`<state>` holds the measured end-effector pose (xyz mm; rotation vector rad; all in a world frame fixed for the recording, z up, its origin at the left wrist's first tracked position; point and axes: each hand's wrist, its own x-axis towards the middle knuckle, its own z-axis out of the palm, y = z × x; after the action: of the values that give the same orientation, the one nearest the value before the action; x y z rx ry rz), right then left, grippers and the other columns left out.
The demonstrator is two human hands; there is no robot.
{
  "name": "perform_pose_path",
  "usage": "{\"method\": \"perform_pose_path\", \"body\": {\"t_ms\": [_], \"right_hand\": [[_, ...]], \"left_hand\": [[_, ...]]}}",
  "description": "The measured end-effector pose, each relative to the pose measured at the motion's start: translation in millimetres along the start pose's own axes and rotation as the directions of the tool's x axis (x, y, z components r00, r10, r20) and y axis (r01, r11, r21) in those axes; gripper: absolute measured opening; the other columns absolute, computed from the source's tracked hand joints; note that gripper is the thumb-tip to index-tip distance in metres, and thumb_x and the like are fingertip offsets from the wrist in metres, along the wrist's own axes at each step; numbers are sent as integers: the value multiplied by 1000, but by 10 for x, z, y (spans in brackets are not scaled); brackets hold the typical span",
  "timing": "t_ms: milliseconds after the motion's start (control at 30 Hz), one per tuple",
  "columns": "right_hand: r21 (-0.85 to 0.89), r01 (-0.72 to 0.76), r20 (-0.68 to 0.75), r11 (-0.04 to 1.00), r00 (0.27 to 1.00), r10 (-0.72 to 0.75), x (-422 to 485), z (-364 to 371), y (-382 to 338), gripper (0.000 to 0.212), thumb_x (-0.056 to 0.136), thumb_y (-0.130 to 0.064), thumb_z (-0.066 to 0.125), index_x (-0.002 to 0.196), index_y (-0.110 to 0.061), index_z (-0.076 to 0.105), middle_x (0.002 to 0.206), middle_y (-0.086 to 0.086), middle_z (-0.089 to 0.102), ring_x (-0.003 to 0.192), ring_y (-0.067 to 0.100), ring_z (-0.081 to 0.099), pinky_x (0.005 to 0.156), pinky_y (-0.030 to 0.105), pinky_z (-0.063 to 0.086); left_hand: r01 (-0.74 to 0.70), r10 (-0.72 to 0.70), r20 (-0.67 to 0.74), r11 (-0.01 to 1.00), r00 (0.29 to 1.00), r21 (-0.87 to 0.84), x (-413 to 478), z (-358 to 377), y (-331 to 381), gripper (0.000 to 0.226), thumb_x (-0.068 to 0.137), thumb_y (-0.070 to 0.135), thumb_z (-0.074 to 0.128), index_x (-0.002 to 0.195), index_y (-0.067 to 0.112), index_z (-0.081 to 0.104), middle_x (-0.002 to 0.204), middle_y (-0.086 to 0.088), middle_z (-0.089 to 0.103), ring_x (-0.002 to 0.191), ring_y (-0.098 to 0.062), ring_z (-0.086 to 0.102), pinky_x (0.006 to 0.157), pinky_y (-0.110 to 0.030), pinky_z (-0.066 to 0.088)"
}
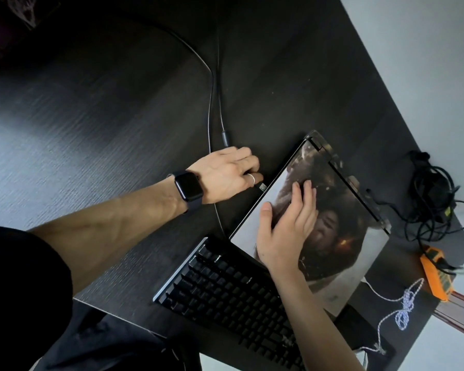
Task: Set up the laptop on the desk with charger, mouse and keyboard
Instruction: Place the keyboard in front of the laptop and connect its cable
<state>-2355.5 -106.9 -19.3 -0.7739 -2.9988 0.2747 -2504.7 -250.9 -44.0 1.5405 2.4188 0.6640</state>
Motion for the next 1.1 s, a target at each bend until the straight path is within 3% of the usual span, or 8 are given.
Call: {"method": "perform_pose_path", "body": {"t_ms": [67,233,367,467,633,733,900,1100], "right_hand": [[-19,-18,-39,1000,999,17,-10,51,-38,66,99,-46,41,148,-3,41,162,14,29,152,31,22,120,57,21],[-56,-21,-79,998,997,17,-5,105,-48,67,99,-48,38,148,-2,42,162,15,30,152,31,23,121,55,20],[-66,-22,-81,998,997,17,-33,93,-49,66,100,-47,38,148,-2,42,161,15,30,152,31,23,121,55,20],[-64,-24,-81,998,997,18,-28,91,-34,65,99,-47,40,148,-3,42,161,14,31,152,31,24,121,55,19],[-68,-33,-95,997,995,26,-34,84,-29,64,97,-45,44,147,-4,43,161,14,32,152,30,24,121,55,21],[-67,-30,-104,997,994,23,-18,79,-26,64,96,-44,46,146,-3,45,160,15,34,151,32,26,120,56,22],[-50,-36,-106,998,994,31,-10,67,-64,65,95,-43,48,145,-3,45,160,15,34,151,32,25,121,56,20],[-45,-39,-108,998,994,34,-4,57,-57,64,94,-44,50,145,-5,46,159,14,35,151,30,26,122,54,20]], "left_hand": [[-24,23,-26,1000,999,-11,32,0,-5,40,101,36,36,105,9,65,106,-4,58,93,-25,55,89,-37,49],[-108,112,-105,993,988,43,77,22,-64,34,99,24,43,89,7,71,87,-5,61,81,-25,56,69,-35,53],[-46,47,-71,999,996,20,44,-26,28,44,98,30,33,101,8,70,101,-8,62,91,-28,56,81,-36,48],[-18,31,-169,997,985,76,-63,-26,-62,28,95,19,47,107,17,73,90,-2,64,82,-25,59,83,-33,43],[269,-407,-368,888,836,-372,-327,-290,-112,22,98,18,56,120,17,62,101,-1,64,89,-21,59,83,-31,46],[297,-551,-289,739,783,-605,-375,-520,94,22,98,27,52,120,25,55,111,9,64,99,-9,63,88,-20,47],[398,-608,-109,633,786,-664,-442,-555,217,31,98,22,55,117,44,44,117,18,66,107,4,59,88,0,34],[410,-594,-100,658,798,-631,-444,-485,273,30,98,23,53,116,44,43,117,18,66,108,0,62,90,-9,43]]}}
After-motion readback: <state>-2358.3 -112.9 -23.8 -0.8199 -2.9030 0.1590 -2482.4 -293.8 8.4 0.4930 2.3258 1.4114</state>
